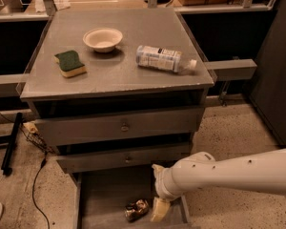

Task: Pick orange can from bottom drawer and place on counter

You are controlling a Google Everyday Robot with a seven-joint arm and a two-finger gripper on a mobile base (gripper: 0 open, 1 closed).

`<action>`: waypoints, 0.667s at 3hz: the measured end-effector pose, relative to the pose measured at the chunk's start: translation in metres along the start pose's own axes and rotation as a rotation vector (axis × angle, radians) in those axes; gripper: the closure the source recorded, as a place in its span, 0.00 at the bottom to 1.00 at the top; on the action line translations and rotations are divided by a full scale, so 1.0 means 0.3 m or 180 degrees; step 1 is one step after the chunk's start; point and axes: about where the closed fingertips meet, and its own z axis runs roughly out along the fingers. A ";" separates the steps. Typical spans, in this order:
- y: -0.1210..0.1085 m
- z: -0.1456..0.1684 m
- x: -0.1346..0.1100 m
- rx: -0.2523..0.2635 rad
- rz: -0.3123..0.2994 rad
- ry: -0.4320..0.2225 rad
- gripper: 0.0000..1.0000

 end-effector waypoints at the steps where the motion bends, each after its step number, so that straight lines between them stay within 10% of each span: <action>1: 0.000 0.135 -0.007 -0.0101 -0.0060 -0.0109 0.00; 2: 0.004 0.148 -0.004 -0.0111 -0.0063 -0.0106 0.00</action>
Offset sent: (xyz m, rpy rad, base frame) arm 0.0088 0.0279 -0.0539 0.0510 0.0308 0.0563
